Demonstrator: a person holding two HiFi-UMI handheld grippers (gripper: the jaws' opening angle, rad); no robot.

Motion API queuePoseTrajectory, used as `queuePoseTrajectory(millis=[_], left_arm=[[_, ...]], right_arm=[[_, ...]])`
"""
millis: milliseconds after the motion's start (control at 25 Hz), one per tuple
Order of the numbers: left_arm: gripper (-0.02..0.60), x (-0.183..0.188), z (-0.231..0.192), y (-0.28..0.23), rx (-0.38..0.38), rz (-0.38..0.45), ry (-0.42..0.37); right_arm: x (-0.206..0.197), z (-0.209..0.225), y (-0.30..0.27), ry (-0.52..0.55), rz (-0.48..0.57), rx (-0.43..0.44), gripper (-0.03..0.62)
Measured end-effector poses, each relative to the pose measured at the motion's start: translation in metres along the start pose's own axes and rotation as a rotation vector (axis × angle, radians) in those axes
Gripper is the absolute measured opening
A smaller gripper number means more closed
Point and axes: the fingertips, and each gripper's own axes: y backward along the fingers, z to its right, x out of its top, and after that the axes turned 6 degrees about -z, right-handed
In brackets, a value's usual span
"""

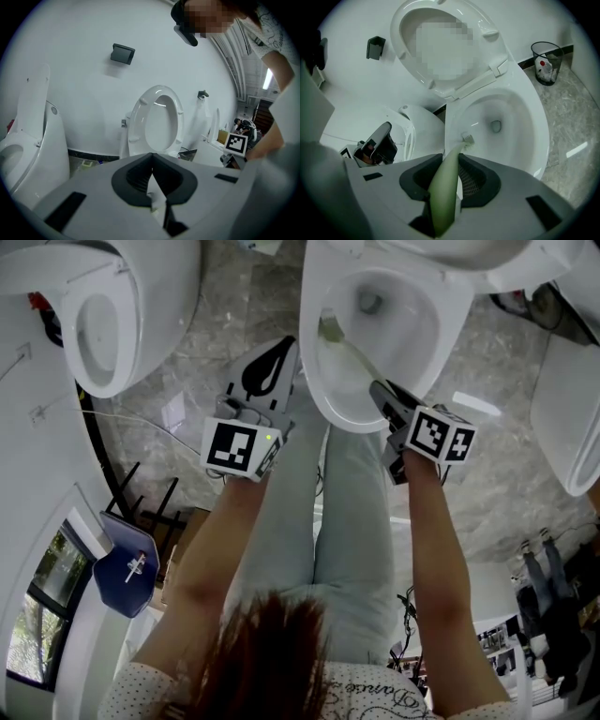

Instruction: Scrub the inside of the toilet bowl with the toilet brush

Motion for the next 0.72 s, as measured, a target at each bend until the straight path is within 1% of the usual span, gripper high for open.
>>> queuePoseTrajectory(millis=[120, 240, 440, 600, 720], left_arm=[[0.003, 0.002, 0.000, -0.001, -0.003, 0.002, -0.002], [0.003, 0.003, -0.003, 0.000, -0.007, 0.006, -0.006], [0.003, 0.003, -0.003, 0.001, -0.009, 0.005, -0.007], [0.003, 0.001, 0.000, 0.001, -0.011, 0.005, -0.005], [0.003, 0.000, 0.002, 0.000, -0.014, 0.002, -0.004]], right_arm=[[0.011, 0.002, 0.000, -0.017, 0.027, 0.011, 0.120], [0.027, -0.001, -0.002, -0.056, 0.090, 0.035, 0.118], [0.044, -0.006, -0.007, -0.072, 0.180, 0.039, 0.118], [0.040, -0.001, -0.008, -0.121, 0.188, 0.068, 0.120], [0.028, 0.003, -0.005, -0.109, 0.165, 0.074, 0.118]])
